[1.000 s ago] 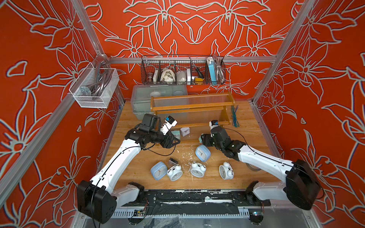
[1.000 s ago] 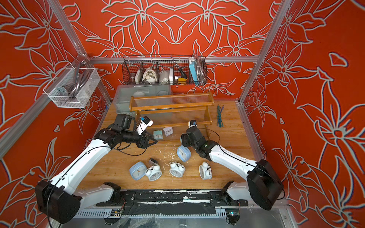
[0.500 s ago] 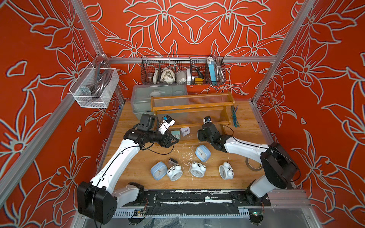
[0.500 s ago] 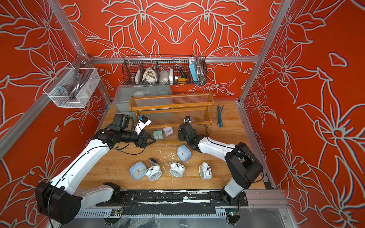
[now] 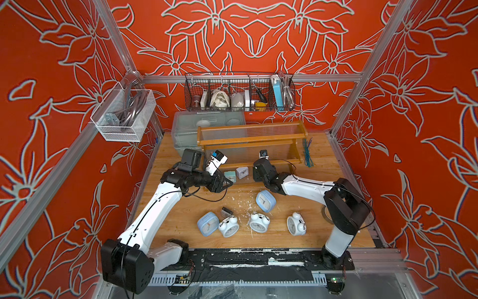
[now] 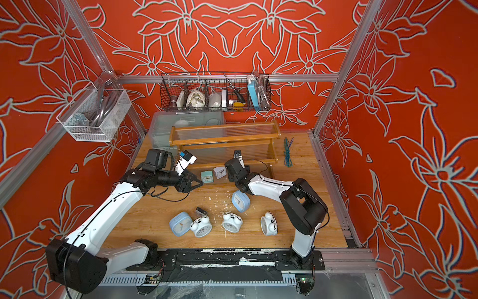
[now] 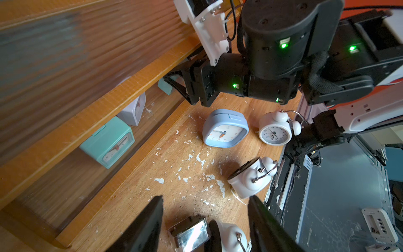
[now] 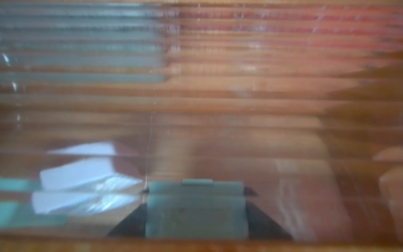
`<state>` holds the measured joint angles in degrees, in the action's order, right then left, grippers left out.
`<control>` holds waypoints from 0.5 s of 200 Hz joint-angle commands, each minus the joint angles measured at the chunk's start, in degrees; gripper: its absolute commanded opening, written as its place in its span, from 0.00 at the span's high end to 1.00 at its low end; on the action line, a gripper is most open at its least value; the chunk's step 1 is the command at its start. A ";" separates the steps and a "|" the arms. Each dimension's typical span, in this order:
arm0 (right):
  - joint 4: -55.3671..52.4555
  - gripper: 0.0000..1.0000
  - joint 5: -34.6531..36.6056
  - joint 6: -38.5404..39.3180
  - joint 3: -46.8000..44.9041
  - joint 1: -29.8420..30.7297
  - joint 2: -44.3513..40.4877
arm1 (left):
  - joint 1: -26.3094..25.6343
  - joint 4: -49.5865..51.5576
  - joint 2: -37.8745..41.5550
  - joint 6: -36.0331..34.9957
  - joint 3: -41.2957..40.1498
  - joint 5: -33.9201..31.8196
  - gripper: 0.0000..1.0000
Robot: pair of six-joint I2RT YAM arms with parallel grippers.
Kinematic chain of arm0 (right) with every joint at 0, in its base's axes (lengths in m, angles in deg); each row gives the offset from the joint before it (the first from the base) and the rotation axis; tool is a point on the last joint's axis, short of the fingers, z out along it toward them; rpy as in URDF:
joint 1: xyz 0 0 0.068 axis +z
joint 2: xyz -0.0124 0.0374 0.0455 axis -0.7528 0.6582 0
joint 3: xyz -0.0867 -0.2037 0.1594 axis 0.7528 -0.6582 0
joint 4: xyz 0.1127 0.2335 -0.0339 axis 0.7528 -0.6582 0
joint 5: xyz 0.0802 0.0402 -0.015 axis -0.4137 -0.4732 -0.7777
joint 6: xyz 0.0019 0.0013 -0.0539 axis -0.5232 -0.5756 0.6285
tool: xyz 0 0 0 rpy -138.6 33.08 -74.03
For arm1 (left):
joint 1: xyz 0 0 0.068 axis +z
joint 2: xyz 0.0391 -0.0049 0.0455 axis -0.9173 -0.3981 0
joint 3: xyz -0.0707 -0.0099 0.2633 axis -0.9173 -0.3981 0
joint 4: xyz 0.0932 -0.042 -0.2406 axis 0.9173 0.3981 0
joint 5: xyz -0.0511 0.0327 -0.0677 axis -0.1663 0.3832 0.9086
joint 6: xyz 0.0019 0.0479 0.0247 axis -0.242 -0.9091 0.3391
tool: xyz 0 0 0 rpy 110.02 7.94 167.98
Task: Place the alarm clocks on the shelf by style
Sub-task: Place the alarm on the shelf.
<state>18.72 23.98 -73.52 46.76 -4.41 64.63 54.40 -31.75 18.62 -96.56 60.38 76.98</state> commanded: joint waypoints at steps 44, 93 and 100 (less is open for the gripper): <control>-2.70 0.53 3.37 0.13 4.29 0.44 4.86 | 1.00 -0.06 0.89 0.32 -0.95 1.37 0.37; -3.80 0.47 3.37 -0.23 5.59 0.41 6.39 | 1.48 -0.10 0.97 0.40 -1.03 1.81 0.37; -3.98 0.46 3.35 -0.26 5.68 0.48 6.49 | 1.51 -0.10 0.96 0.42 -1.03 1.81 0.37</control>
<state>16.36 25.73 -73.58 50.72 -4.19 69.94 55.36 -31.78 18.62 -96.32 60.34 77.42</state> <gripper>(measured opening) 0.651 0.633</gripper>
